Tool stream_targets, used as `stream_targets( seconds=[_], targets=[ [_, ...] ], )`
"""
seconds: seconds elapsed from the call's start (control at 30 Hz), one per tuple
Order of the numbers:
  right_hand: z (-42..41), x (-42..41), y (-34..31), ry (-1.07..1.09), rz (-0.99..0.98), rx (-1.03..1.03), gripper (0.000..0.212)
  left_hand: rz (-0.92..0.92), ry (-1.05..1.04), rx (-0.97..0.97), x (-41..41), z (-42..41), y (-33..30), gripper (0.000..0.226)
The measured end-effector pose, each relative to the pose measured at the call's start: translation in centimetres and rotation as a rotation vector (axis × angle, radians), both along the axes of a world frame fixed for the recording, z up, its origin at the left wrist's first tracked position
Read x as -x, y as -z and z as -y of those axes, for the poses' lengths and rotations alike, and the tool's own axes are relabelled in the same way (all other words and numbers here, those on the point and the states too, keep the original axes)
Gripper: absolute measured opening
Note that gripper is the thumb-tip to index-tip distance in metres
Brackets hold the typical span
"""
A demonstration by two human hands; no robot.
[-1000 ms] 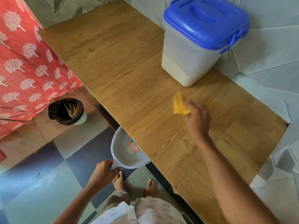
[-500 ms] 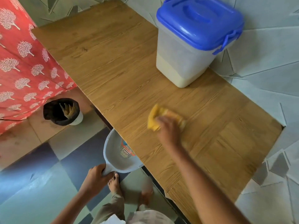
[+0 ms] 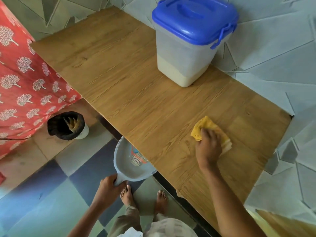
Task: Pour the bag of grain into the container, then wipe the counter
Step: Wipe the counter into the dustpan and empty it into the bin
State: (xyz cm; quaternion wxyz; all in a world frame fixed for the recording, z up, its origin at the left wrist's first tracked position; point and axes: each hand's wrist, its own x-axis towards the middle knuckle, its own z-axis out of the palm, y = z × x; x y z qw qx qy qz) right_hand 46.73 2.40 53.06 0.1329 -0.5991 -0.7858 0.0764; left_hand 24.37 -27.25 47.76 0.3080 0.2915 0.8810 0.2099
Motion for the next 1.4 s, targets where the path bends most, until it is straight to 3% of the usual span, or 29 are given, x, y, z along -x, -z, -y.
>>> stream_targets(
  seconds=[0.1, 0.2, 0.3, 0.37, 0.53, 0.63, 0.77, 0.87, 0.97, 1.03, 1.1, 1.2, 1.3, 1.4],
  targets=[
    [7.9, 3.4, 0.9, -0.314, -0.151, 0.022, 0.039, 0.011, 0.014, 0.005, -0.2, 0.0, 0.0, 0.030],
    [12.4, 6.0, 0.2, -0.580, -0.232, 0.192, 0.052, 0.009, 0.031, 0.007, -0.3, -0.1, 0.0, 0.034],
    [10.8, 4.9, -2.0, -0.454, -0.345, 0.159, 0.047, 0.008, 0.050, 0.007, -0.4, -0.2, -0.1, 0.040],
    [8.0, 2.2, -2.9, -0.313, -0.281, 0.036, 0.044, 0.013, 0.046, 0.015, -0.5, -0.2, -0.1, 0.037],
    [6.5, -2.4, 0.6, -0.015, -0.077, 0.096, 0.041, 0.045, 0.034, 0.031, -0.8, -0.5, -0.1, 0.035],
    [10.4, 3.1, 2.1, -0.167, -0.194, 0.114, 0.045, 0.052, 0.016, 0.020, -1.2, -0.9, -0.3, 0.041],
    [13.0, 10.3, 0.4, -0.641, -0.287, 0.273, 0.048, 0.084, 0.005, 0.029, -1.3, -1.1, -0.3, 0.031],
    [11.5, 10.8, -1.5, -0.631, -0.352, 0.320, 0.049, 0.085, 0.019, 0.022, -0.9, -1.1, -0.8, 0.033],
    [8.2, 7.9, -2.9, -0.477, -0.340, -0.043, 0.048, 0.082, 0.013, 0.028, -0.4, -0.8, -0.8, 0.031],
    [6.1, 6.4, -2.4, -0.344, -0.235, -0.103, 0.046, 0.095, -0.016, 0.022, -0.1, -0.5, -0.5, 0.028],
    [6.0, 6.9, -1.0, -0.287, -0.162, 0.004, 0.047, 0.119, -0.050, 0.014, 0.4, -0.1, 0.0, 0.029],
    [9.4, 9.7, 0.8, -0.470, -0.143, 0.137, 0.053, 0.146, -0.064, 0.007, 1.1, 0.5, 0.3, 0.034],
    [13.5, 13.5, 0.5, -0.735, -0.264, 0.322, 0.052, 0.162, -0.088, -0.005, 2.1, 0.9, -0.1, 0.027],
    [15.5, 17.2, 0.0, -0.745, -0.415, 0.411, 0.056, 0.163, -0.108, -0.005, 4.0, 1.8, 0.0, 0.034]
  ],
)
